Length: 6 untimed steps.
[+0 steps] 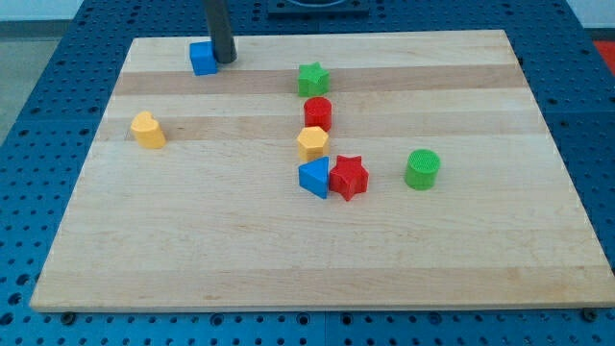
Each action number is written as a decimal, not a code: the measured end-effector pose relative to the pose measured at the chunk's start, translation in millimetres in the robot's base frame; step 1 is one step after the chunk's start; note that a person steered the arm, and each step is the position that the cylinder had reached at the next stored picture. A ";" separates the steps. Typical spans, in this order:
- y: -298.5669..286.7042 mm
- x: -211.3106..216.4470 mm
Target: Move the blue cube to the top left
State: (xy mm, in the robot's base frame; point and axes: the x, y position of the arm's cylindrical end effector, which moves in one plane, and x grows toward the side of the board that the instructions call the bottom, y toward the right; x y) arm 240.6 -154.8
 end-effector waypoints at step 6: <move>-0.5 15.8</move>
State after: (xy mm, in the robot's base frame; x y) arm 256.4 -155.3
